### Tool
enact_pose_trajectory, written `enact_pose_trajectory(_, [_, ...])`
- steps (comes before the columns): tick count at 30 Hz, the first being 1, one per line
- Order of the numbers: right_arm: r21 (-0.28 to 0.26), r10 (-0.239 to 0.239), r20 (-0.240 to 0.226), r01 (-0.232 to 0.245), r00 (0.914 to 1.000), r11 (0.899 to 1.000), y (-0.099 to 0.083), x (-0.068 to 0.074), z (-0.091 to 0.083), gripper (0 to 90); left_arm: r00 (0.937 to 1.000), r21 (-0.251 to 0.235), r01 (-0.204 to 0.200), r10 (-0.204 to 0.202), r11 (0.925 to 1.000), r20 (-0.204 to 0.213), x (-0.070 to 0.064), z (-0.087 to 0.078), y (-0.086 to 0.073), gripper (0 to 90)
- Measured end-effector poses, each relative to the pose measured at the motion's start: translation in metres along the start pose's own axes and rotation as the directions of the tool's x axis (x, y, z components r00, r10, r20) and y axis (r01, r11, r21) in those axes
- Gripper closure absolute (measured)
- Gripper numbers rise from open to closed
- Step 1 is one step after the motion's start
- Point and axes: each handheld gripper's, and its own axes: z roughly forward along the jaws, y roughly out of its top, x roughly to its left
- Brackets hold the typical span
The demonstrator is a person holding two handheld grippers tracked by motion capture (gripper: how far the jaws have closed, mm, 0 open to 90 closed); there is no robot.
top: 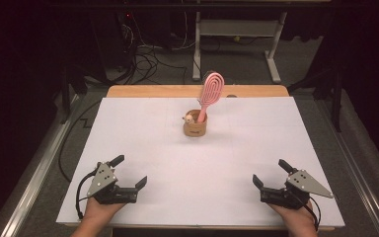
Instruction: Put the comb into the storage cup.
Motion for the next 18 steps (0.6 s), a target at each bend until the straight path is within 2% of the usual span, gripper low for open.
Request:
enact_pose_trajectory(1, [0.000, 0.003, 0.005, -0.003, 1.0000, 1.000, -0.0002, -0.0008, -0.0003, 0.2, 0.9994, 0.000, 0.031, -0.031, 0.9995, 0.015, 0.0028, 0.0005, -0.0013, 0.0])
enact_pose_trajectory(2, [0.001, 0.008, 0.012, -0.008, 0.9999, 1.000, -0.0004, -0.0017, -0.0009, 0.1, 0.9989, 0.001, 0.042, -0.042, 0.9991, 0.020, 0.0039, 0.0004, -0.0014, 0.0])
enact_pose_trajectory(4, [-0.001, 0.014, 0.025, -0.014, 0.9996, 1.000, -0.0005, -0.0028, -0.0023, 0.2, 0.9998, -0.010, 0.021, -0.021, 0.9997, 0.005, 0.0040, -0.0017, -0.0009, 0.0])
enact_pose_trajectory(8, [-0.007, 0.022, 0.036, -0.022, 0.9991, 1.000, -0.0008, -0.0027, -0.0064, 0.1, 0.9978, -0.030, 0.066, -0.065, 0.9974, 0.016, 0.0082, -0.0035, -0.0005, 0.0])
enact_pose_trajectory(11, [-0.011, 0.020, 0.034, -0.020, 0.9992, 1.000, -0.0005, -0.0026, -0.0083, 0.2, 0.9986, -0.026, 0.052, -0.052, 0.9983, 0.011, 0.0077, -0.0027, -0.0007, 0.0])
enact_pose_trajectory(18, [-0.008, 0.009, 0.029, -0.009, 0.9995, 1.000, -0.0010, -0.0046, -0.0075, 0.1, 0.9988, -0.036, 0.049, -0.049, 0.9981, 0.007, 0.0067, -0.0030, 0.0012, 0.0])
